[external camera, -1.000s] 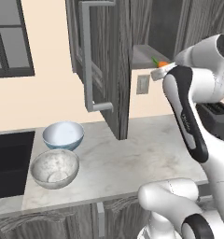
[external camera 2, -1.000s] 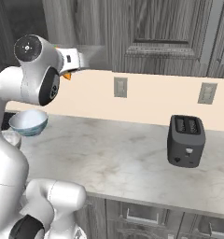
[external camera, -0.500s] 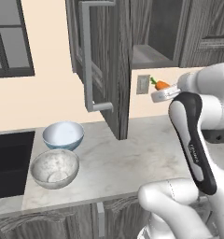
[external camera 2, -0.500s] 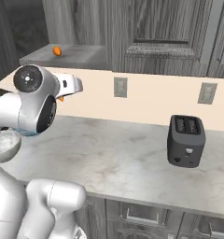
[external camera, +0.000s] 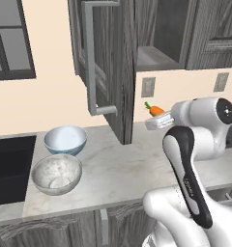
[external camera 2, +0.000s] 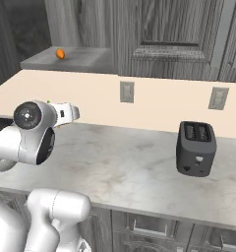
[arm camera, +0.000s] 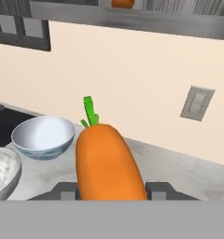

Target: Pick the carrots from the cabinet and place them in one bowl. Pick the potato from the sink and place it in the other bowl.

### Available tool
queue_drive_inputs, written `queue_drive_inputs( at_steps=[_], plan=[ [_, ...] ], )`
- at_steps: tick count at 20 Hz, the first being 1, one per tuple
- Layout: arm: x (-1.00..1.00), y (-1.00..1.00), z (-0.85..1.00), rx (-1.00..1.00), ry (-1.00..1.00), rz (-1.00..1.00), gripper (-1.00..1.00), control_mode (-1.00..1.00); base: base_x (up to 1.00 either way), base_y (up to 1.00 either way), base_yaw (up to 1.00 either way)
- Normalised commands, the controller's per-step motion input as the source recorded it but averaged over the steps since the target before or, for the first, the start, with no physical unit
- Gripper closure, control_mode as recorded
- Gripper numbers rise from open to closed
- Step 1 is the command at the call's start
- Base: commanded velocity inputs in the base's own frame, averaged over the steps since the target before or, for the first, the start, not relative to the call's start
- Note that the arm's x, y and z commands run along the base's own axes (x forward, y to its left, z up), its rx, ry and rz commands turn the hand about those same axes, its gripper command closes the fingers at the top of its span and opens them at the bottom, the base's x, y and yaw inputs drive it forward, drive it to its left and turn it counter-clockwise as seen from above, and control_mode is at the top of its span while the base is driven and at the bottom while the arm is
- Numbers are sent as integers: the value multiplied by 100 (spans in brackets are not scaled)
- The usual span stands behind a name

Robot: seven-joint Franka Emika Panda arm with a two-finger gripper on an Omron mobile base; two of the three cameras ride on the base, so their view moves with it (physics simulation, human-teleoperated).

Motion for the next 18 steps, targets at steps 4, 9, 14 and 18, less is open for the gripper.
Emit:
queue_drive_inputs(
  at_steps=[4, 9, 14, 18],
  plan=[
    [1, 38, -53, 0, 0, 0, 100, -100, 0, 0, 0],
    [12, 34, -52, 0, 0, 0, 100, -100, 0, 0, 0],
    [21, 35, -61, 0, 1, 1, 100, -100, 0, 0, 0],
    [25, 29, -51, 0, 0, 1, 100, -100, 0, 0, 0]
  ],
)
